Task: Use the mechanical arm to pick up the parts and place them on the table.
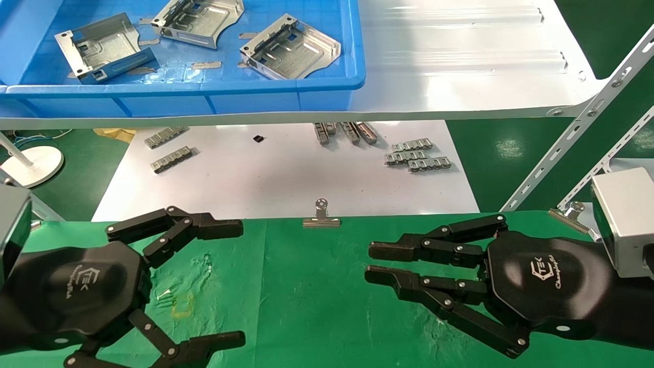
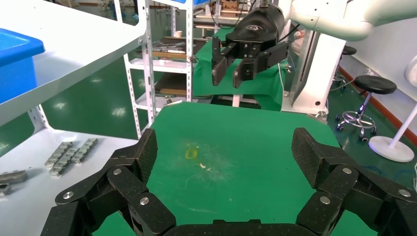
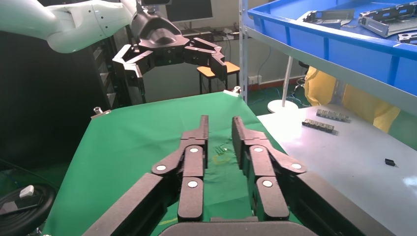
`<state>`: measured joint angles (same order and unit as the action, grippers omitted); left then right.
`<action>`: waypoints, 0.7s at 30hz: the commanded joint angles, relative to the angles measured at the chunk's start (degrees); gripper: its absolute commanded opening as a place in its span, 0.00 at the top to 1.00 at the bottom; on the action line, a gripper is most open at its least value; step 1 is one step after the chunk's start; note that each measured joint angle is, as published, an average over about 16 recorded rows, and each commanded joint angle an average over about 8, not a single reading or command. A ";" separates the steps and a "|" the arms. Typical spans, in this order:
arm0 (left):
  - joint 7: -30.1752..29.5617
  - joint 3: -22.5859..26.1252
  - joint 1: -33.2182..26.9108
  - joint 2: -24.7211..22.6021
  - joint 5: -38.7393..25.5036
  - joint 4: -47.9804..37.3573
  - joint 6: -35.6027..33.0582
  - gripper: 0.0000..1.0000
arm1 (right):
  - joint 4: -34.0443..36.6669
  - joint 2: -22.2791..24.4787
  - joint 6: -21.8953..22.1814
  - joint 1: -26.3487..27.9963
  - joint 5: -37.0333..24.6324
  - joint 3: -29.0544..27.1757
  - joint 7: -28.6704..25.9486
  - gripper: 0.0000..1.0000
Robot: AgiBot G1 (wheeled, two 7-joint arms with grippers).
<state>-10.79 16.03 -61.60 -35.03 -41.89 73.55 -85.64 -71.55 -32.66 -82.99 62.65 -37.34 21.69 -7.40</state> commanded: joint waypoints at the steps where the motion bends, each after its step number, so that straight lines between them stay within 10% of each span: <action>1: 0.00 0.00 0.00 0.00 0.00 0.00 0.00 0.00 | 0.00 0.00 0.00 0.00 0.00 0.00 0.00 1.00; 21: -0.43 -2.09 -7.39 0.92 -2.06 -0.41 4.75 0.00 | 0.00 0.00 0.00 0.00 0.00 0.00 0.00 1.00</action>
<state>-12.08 15.26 -70.67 -35.21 -46.43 71.90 -79.71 -71.54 -32.66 -82.99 62.66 -37.34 21.70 -7.40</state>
